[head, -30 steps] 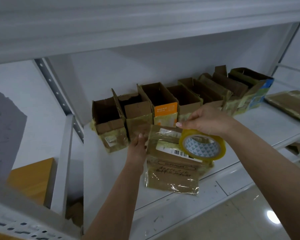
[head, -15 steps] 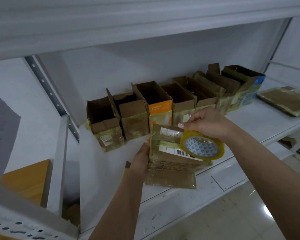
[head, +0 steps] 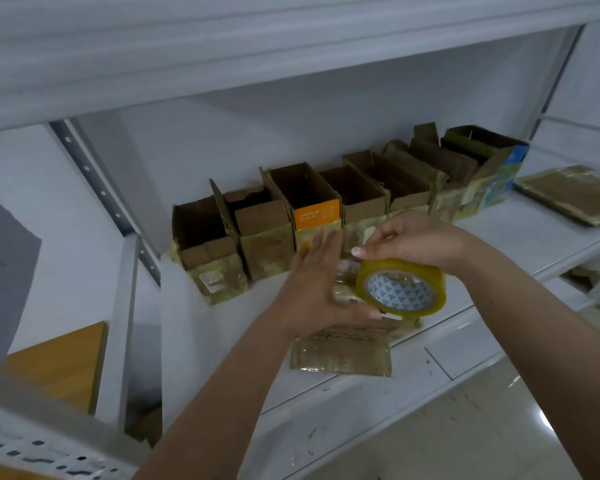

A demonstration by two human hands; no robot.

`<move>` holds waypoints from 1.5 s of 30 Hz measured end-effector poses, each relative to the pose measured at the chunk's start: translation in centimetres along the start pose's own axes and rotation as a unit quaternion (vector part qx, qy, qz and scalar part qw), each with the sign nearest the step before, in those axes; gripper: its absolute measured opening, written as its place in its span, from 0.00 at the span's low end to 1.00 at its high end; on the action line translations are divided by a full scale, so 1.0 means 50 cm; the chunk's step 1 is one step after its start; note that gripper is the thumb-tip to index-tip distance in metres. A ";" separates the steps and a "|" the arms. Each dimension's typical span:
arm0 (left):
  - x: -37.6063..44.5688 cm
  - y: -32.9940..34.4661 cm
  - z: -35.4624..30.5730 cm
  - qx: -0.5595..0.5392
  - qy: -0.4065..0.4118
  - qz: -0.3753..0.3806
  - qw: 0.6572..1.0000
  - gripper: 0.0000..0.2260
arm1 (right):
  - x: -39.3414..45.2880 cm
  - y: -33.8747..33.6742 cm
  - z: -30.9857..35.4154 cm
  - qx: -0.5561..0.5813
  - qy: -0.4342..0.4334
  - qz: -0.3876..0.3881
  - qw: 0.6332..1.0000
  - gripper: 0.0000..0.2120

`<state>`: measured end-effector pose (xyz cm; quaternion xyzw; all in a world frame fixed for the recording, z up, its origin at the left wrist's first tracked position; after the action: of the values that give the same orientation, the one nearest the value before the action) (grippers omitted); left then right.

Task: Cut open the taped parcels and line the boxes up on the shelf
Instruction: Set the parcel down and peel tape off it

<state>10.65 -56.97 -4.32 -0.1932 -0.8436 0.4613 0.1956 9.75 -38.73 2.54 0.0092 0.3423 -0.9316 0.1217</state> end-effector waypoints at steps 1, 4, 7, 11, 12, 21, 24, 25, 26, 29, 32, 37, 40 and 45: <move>0.012 0.009 0.000 0.071 -0.012 0.034 0.997 0.59 | -0.003 -0.004 -0.001 0.005 -0.003 0.021 1.000 0.23; 0.032 0.035 0.017 0.234 -0.020 0.057 0.970 0.65 | -0.014 -0.011 -0.014 0.036 -0.007 0.074 0.997 0.30; 0.048 0.026 0.032 0.267 -0.028 0.046 0.962 0.64 | -0.020 -0.024 -0.031 0.098 -0.028 0.072 0.992 0.29; 0.058 0.009 0.038 0.255 -0.018 0.052 0.965 0.60 | -0.021 -0.041 -0.042 0.101 -0.014 0.009 0.995 0.29; 0.056 0.005 0.043 0.254 -0.014 0.052 0.966 0.59 | -0.021 -0.048 -0.043 0.084 -0.014 -0.008 0.996 0.28; 0.052 -0.004 0.076 0.255 -0.010 0.076 0.964 0.60 | -0.019 -0.042 -0.165 -0.020 0.048 -0.059 0.997 0.15; 0.047 -0.003 0.087 0.251 -0.005 0.068 0.966 0.61 | -0.009 -0.004 -0.208 0.013 0.069 -0.053 0.996 0.16; 0.045 0.000 0.090 0.249 -0.002 0.067 0.966 0.60 | -0.008 0.010 -0.221 0.020 0.075 -0.051 0.996 0.16; 0.042 0.005 0.092 0.247 0.002 0.065 0.967 0.60 | -0.009 0.025 -0.231 0.026 0.079 -0.049 0.995 0.16; 0.036 0.017 0.095 0.231 0.007 0.062 0.971 0.60 | -0.015 0.053 -0.247 0.035 0.081 -0.057 0.994 0.16; 0.042 -0.002 0.095 0.192 0.010 0.049 0.980 0.59 | -0.017 0.038 -0.232 0.058 0.057 -0.091 0.993 0.20; 0.038 -0.013 0.101 0.204 0.029 0.091 0.974 0.59 | -0.006 0.032 -0.210 0.088 0.039 -0.091 0.991 0.26; 0.032 0.022 0.097 0.294 0.012 0.113 0.949 0.58 | -0.005 0.055 -0.227 0.048 0.069 -0.077 0.993 0.28; 0.019 0.073 0.071 0.292 0.019 0.046 0.955 0.51 | 0.008 0.060 -0.244 0.002 0.087 -0.112 0.990 0.28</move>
<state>8.56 -57.17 -9.05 -0.1749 -0.6584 0.6922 0.2384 9.25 -33.22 -8.76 0.0519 0.3482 -0.9359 -0.0133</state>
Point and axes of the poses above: each hand's wrist, its own x-axis towards the middle knuckle, its own y-axis out of the palm, z = x × y, the point moved 2 cm from there along x, towards the middle knuckle, and after that the axes turned 3 degrees about -y, right-handed, at the moved point
